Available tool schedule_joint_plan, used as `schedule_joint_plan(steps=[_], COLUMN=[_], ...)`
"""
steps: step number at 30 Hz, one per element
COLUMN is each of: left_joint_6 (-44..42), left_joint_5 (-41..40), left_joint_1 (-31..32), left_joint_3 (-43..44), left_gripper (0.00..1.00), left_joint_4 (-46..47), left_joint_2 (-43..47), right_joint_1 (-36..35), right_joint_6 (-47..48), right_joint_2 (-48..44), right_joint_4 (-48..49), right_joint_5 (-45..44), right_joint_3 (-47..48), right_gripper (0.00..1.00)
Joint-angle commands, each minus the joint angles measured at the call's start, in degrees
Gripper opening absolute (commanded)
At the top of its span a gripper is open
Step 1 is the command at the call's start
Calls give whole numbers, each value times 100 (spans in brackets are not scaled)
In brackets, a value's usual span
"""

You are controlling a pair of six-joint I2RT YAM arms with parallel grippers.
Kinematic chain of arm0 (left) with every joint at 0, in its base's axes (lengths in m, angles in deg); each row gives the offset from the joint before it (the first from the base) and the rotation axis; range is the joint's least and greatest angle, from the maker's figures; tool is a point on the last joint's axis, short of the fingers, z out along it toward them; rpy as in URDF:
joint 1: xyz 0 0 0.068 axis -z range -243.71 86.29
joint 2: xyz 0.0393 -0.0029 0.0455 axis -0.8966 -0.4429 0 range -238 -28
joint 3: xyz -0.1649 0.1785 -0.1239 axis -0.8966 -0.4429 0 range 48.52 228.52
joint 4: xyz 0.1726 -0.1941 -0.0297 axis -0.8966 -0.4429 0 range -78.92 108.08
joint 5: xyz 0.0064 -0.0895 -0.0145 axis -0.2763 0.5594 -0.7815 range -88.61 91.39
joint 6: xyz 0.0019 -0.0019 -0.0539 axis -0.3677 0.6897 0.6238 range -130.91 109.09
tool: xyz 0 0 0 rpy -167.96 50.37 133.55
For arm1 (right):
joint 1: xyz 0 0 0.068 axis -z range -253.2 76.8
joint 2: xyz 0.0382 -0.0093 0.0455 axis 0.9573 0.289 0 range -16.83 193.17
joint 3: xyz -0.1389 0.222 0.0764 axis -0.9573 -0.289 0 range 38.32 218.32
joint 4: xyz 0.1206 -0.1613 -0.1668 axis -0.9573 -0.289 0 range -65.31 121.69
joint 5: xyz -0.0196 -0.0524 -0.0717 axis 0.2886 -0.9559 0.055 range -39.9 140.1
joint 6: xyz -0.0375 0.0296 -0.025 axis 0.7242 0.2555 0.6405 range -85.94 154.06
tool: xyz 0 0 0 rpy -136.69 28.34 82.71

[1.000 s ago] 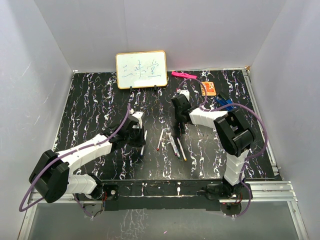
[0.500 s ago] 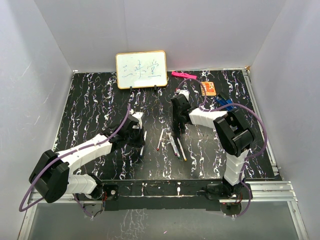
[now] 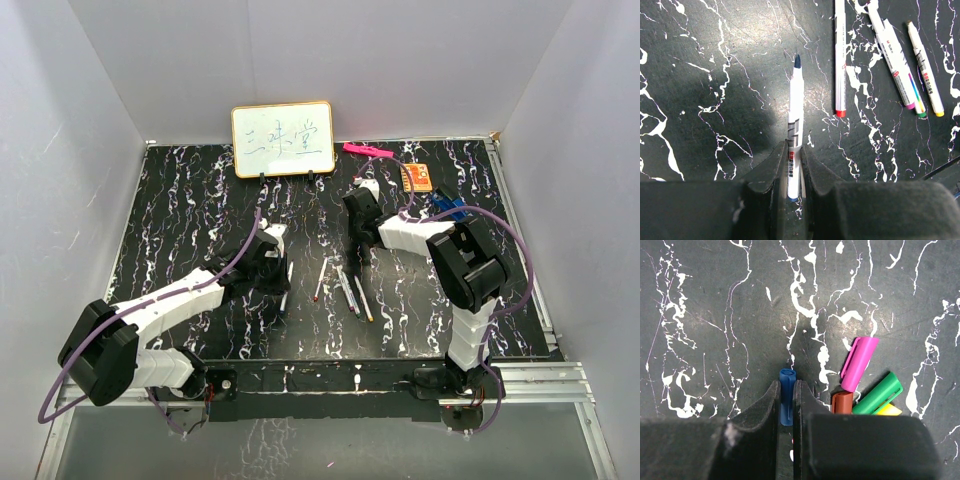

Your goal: Insert the pens into the pen caps

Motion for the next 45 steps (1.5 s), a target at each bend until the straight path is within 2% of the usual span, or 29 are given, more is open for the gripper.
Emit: schedule_joint_plan(steps=[1,5,12,20,25,33,45], left_joint_6=[-75,-96,-148,112,210,570,753], left_joint_5=[51,205,453,1252,1595,2021,2012], left_joint_1=[27,27,27,68,127,139,139], left_joint_3=[176,174,310,5,-57,-173,-268], left_gripper=[0,0,0,0,0,0,0], left_joint_4=[31,290,883,2299,2922,3650,3991], left_joint_2=[45,24,-183,-175,-270,-351,-331], right_joint_1=[-25,-25,-26,-116,-334,-623,-673], right_joint_6=[-61,6,100,29,10,135,94], right_joint_2=[246,-60,-1255,-2632,-3176,-3682,-3840], right_joint_4=[-459,-216,806,2036,2882,3839,4103], right_joint_5=[160,134,593,1241,1458,1611,1573], right_joint_3=[-218,-240,-706,-1523,-1967,-2442,-2643], right_gripper=[0,0,0,0,0,0,0])
